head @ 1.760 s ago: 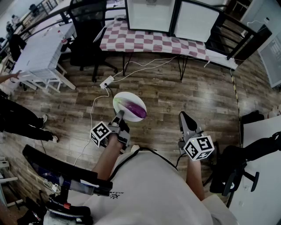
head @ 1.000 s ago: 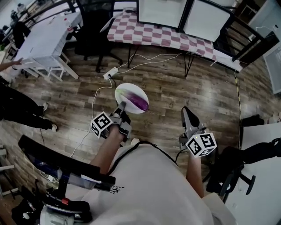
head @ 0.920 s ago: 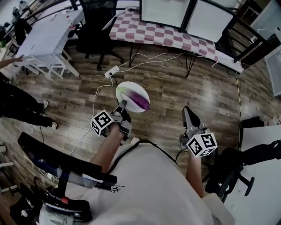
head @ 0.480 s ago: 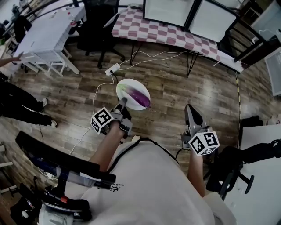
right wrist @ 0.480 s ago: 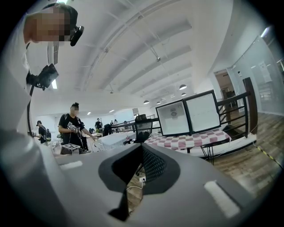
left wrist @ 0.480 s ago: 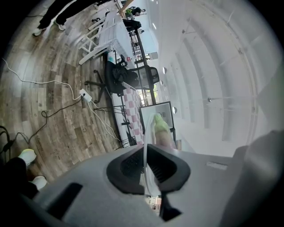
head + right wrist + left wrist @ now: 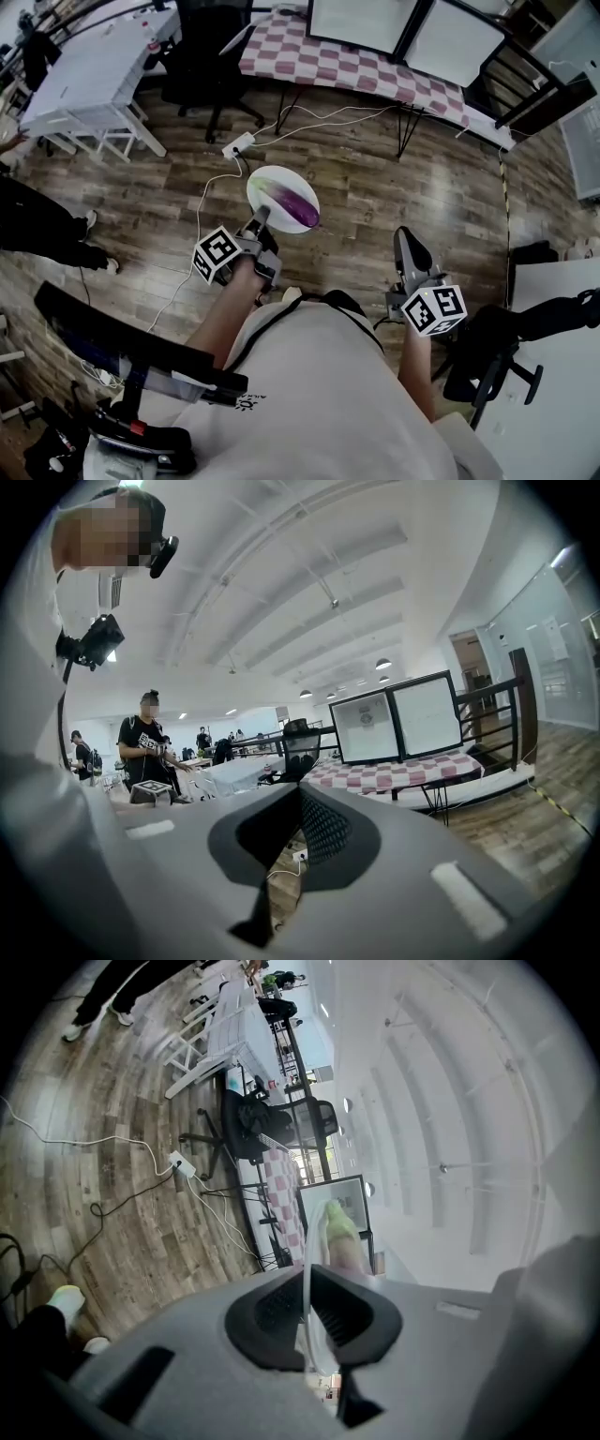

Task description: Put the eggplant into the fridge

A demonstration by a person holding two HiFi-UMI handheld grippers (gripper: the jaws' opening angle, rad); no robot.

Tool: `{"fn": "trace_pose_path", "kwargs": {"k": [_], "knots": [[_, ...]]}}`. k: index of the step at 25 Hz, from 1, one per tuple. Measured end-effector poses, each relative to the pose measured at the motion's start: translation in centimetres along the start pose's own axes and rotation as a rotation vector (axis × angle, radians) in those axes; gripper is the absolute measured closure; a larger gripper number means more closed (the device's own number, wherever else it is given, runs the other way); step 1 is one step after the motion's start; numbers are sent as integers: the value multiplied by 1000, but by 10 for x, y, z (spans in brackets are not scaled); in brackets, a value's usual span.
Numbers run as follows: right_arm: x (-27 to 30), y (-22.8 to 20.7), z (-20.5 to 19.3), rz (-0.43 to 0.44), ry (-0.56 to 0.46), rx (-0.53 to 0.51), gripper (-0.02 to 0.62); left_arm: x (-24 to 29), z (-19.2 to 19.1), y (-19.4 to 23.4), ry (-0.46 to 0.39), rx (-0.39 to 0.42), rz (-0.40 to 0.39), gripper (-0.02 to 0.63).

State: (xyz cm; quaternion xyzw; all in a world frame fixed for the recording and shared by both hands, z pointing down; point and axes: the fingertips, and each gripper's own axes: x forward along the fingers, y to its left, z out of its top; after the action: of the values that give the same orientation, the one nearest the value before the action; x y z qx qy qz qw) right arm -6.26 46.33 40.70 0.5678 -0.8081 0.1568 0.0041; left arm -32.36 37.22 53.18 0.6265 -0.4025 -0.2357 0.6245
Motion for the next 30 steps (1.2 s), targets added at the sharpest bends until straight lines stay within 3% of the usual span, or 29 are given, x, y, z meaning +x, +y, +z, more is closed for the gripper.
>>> {"fn": "trace_pose_path", "kwargs": {"k": [6, 15, 30], "knots": [[3, 10, -1, 9, 11, -4, 589, -8, 9, 12, -12, -2, 33, 589], [17, -13, -13, 22, 29, 32, 589, 5, 8, 23, -34, -8, 70, 589], [113, -116, 51, 108, 20, 4, 589, 131, 20, -29, -105, -6, 43, 588]]}}
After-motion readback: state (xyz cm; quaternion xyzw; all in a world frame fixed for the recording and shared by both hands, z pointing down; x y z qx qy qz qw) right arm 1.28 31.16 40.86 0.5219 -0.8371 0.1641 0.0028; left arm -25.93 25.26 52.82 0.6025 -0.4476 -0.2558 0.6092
